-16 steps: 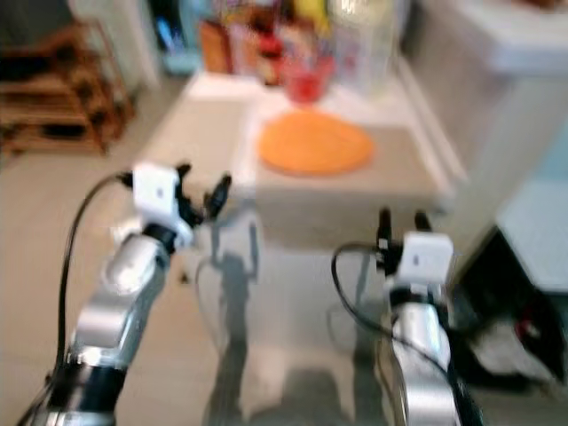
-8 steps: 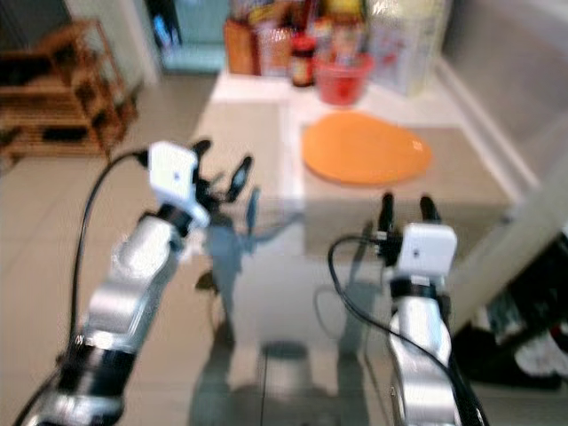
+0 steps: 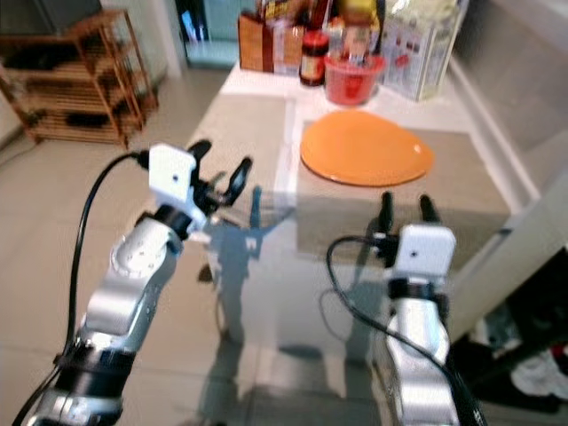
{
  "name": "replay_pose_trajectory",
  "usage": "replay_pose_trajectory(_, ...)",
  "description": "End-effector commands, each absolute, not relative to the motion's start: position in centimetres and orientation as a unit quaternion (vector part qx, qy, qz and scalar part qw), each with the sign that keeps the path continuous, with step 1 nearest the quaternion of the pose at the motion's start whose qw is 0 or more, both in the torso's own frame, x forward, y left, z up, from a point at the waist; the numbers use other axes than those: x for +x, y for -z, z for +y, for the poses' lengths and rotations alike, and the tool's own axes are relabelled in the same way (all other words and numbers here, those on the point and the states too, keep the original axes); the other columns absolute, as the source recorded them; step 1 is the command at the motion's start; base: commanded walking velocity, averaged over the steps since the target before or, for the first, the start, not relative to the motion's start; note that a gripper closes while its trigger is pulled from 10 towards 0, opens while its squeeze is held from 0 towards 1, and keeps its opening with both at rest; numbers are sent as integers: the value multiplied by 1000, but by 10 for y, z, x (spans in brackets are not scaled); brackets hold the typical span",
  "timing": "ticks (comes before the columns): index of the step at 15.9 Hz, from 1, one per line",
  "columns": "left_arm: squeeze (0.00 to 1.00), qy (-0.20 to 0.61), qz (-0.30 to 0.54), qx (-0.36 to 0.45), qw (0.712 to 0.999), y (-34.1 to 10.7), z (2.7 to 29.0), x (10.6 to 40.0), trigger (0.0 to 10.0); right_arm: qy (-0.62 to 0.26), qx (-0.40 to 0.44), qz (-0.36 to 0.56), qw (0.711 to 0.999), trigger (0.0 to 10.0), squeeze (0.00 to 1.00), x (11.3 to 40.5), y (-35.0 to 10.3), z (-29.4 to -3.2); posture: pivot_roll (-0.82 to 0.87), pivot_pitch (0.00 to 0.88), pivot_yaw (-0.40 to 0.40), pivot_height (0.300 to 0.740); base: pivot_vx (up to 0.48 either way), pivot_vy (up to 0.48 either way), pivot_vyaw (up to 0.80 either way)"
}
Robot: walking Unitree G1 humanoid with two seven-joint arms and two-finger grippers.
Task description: Setting the table
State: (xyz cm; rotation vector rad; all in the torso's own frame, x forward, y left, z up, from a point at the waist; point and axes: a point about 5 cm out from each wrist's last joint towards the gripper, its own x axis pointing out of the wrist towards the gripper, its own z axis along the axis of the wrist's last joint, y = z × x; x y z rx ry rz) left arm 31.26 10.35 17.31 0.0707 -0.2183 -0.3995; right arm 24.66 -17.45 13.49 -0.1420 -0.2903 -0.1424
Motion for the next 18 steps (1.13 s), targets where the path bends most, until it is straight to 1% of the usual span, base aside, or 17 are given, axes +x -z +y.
replay_pose_trajectory(1,0,199,-113,31,973,-176,101,314,10000,76,-79,-147,983,10000,0,246,-136,-179,-29,0,40,722,0,-446,0)
replay_pose_trajectory(5,0,196,-109,31,974,-174,102,314,10000,74,-78,-143,984,10000,0,246,-135,-179,-27,0,38,722,0,-428,0)
replay_pose_trajectory(6,0,196,-111,35,974,-173,103,314,10000,74,-79,-143,984,10000,0,246,-135,-179,-27,0,38,722,326,-322,0)
replay_pose_trajectory(9,0,185,-104,38,976,-172,104,317,10000,72,-80,-141,984,10000,0,246,-135,-179,-31,0,35,722,0,0,0)
replay_pose_trajectory(11,0,190,-108,48,975,-173,103,317,10000,70,-80,-140,984,10000,0,246,-135,-179,-31,0,35,722,435,0,0)
replay_pose_trajectory(18,0,186,-122,37,974,-178,103,317,10000,66,-83,-157,982,10000,0,246,-140,-179,-34,0,36,722,441,0,0)
